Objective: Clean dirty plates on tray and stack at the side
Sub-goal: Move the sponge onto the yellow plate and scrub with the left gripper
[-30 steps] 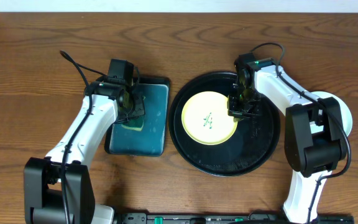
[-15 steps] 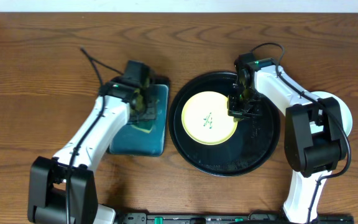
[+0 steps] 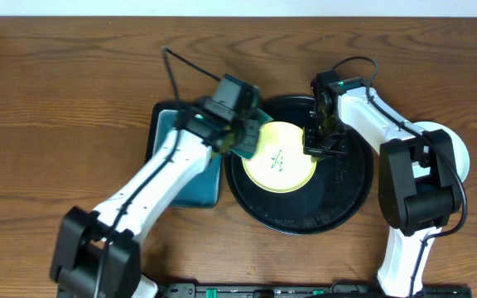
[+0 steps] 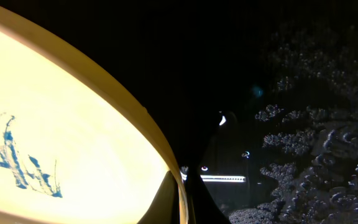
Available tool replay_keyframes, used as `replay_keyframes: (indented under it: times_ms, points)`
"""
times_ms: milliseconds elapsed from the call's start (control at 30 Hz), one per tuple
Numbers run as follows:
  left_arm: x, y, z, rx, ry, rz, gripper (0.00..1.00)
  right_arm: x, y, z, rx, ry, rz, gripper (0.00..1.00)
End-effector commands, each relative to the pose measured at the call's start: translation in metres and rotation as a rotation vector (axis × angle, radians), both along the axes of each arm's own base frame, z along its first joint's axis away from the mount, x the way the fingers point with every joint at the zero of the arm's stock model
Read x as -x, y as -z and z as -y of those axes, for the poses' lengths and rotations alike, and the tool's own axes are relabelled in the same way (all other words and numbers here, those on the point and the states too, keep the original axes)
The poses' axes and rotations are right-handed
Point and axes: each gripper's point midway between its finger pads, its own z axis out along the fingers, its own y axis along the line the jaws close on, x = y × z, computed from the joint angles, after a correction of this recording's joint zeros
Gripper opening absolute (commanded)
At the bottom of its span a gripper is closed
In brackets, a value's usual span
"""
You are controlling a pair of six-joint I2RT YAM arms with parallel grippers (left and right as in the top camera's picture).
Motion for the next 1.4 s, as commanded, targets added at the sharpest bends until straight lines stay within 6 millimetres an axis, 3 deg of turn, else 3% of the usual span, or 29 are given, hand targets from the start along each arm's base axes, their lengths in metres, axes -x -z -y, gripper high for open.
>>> replay_keyframes:
  times_ms: [0,267,533,867,1233,1367]
  points:
    - [0.011,0.012,0.035,0.075,0.067,-0.063,0.08,-0.001,0.008,0.013,0.097,0.007,0.009,0.01]
    - [0.028,0.057,0.073,0.051,0.137,-0.131,0.08,-0.001,0.008,0.013,0.097,0.007,0.009,0.01]
    - [0.033,0.091,0.085,0.023,0.160,-0.167,0.07,-0.001,0.008,0.013,0.097,0.007,0.009,0.01]
    - [0.020,0.137,0.045,-0.184,-0.024,-0.173,0.08,0.000,0.008,0.014,0.098,0.007,0.006,0.01]
    - [0.013,0.142,-0.006,-0.271,-0.233,-0.237,0.08,0.000,0.008,0.014,0.098,0.007,0.006,0.01]
    - [0.017,0.137,-0.008,-0.241,-0.210,-0.278,0.08,0.000,0.008,0.014,0.098,0.007,0.006,0.01]
